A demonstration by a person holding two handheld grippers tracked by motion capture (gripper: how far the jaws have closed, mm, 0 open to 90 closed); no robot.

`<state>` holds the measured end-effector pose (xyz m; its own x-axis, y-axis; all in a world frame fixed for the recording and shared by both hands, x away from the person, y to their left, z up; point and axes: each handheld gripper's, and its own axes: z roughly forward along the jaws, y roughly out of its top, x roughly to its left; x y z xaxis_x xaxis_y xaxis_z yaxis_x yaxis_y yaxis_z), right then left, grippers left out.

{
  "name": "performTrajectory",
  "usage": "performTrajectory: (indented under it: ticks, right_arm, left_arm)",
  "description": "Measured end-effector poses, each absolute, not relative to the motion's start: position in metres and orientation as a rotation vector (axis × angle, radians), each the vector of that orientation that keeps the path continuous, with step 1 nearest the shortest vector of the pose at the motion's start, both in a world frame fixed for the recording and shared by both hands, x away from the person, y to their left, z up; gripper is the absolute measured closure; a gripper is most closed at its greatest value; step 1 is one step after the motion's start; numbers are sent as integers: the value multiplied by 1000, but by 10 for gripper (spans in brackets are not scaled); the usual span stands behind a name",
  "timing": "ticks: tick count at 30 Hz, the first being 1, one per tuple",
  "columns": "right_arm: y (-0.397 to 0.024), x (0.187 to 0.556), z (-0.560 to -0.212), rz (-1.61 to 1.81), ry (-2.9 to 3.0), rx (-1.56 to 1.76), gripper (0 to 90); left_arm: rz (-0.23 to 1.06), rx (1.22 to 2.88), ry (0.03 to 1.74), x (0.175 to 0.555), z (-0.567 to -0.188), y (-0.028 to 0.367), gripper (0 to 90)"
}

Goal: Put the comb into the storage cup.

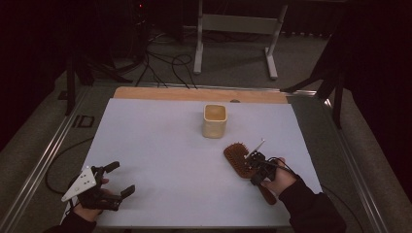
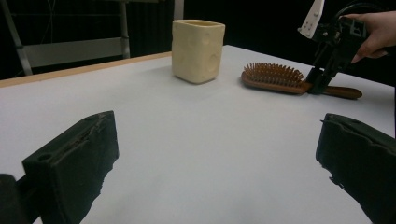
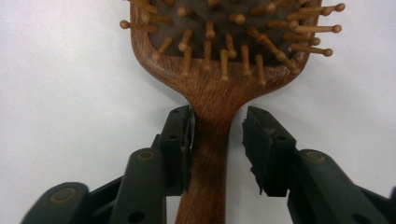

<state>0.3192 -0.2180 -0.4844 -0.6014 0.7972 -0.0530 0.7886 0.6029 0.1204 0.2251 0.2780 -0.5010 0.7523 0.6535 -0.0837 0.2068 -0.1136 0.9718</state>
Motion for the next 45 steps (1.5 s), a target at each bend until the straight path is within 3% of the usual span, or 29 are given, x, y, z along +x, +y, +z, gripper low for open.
performTrajectory:
  ticks: [21, 45]
  right_arm:
    - [-213, 318, -488, 90, 2679, 1430, 722]
    - [-225, 297, -490, 306, 2604, 1350, 738]
  left_arm:
    - [431, 1683, 691, 225, -502, 277, 1]
    - [430, 1686, 696, 226, -502, 277, 1]
